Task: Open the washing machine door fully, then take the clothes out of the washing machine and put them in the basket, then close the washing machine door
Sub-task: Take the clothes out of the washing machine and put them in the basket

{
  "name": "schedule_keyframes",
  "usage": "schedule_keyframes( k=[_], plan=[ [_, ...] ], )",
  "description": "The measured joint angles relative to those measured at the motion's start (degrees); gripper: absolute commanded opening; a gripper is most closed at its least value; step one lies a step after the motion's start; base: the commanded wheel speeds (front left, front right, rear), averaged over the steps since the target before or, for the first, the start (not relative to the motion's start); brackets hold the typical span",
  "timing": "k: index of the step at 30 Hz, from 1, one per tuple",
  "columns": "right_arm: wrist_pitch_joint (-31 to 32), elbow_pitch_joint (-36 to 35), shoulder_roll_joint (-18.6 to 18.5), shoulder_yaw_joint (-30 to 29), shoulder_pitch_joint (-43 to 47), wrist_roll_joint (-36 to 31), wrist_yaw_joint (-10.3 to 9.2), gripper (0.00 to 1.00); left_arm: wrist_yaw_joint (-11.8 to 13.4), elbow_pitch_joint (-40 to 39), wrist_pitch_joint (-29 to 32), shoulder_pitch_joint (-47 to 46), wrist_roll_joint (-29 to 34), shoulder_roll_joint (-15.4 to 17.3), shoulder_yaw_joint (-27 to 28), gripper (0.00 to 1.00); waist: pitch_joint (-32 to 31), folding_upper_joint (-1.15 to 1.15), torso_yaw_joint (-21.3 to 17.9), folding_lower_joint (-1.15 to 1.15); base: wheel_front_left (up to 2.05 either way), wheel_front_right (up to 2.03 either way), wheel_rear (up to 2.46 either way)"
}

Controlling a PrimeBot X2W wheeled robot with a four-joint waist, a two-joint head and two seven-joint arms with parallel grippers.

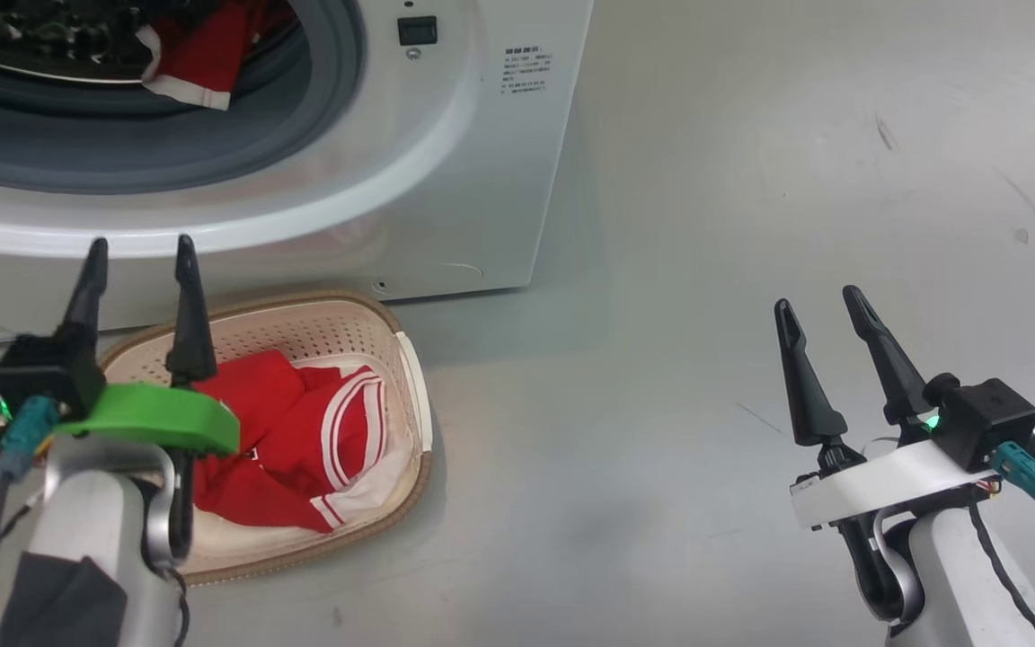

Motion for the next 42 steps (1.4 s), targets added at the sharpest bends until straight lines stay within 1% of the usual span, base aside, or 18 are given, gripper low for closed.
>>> schedule_keyframes(
  k=[3, 8, 11, 16, 20, 26, 32, 39, 42],
  plan=[
    [0.0, -0.1, 0.0, 0.5, -0.8, 0.7, 0.0, 1.0, 0.0, -0.2, 1.8, -3.6, 0.0, 1.2, 0.7, 1.0, 2.0, 0.0, -0.9, 0.0, 0.0, 0.0, 0.0],
    [0.0, -0.4, 0.1, 1.3, -2.8, 1.3, 0.0, 1.0, 0.6, 0.6, 6.5, -9.5, -1.8, 2.3, 3.3, 1.0, 5.1, 0.0, -2.4, 0.0, 0.0, 0.0, 0.0],
    [0.0, -0.5, 0.2, 2.0, -4.1, 1.6, 0.0, 1.0, 0.9, 1.7, 9.3, -13.4, -2.1, 4.1, 4.3, 1.0, 6.7, 0.0, -3.4, 0.0, 0.0, 0.0, 0.0],
    [0.0, -0.5, 0.3, 2.5, -5.3, 1.8, 0.0, 1.0, 1.0, 4.4, 14.1, -19.7, -1.9, 6.5, 4.0, 1.0, 8.9, 0.0, -5.3, 0.0, 0.0, 0.0, 0.0],
    [0.0, -0.5, 0.6, 3.0, -6.3, 2.3, 0.0, 1.0, 1.0, 7.0, 17.1, -24.0, 0.7, 8.9, 3.2, 1.0, 10.4, 0.0, -6.7, 0.0, 0.0, 0.0, 0.0],
    [0.0, -0.4, 0.8, 3.4, -7.5, 2.4, 0.0, 1.0, 0.9, 11.1, 21.3, -29.4, 0.7, 9.1, 2.0, 1.0, 12.4, 0.0, -8.4, 0.0, 0.0, 0.0, 0.0],
    [0.0, -0.4, 1.0, 4.4, -8.5, 2.8, 0.0, 1.0, 0.9, 14.9, 24.1, -34.1, -0.7, 9.0, 3.1, 1.0, 13.9, 0.0, -9.8, 0.0, 0.0, 0.0, 0.0],
    [0.0, -0.2, 1.1, 5.0, -9.2, 2.8, 0.0, 1.0, 1.0, 19.5, 26.9, -38.7, -0.6, 10.7, 4.0, 1.0, 15.2, 0.0, -11.3, 0.0, 0.0, 0.0, 0.0],
    [0.0, -0.2, 1.1, 5.0, -9.2, 2.8, 0.0, 1.0, 1.5, 21.5, 27.9, -40.3, -0.9, 10.6, 4.9, 1.0, 15.7, 0.0, -11.7, 0.0, 0.0, 0.0, 0.0]
  ],
)
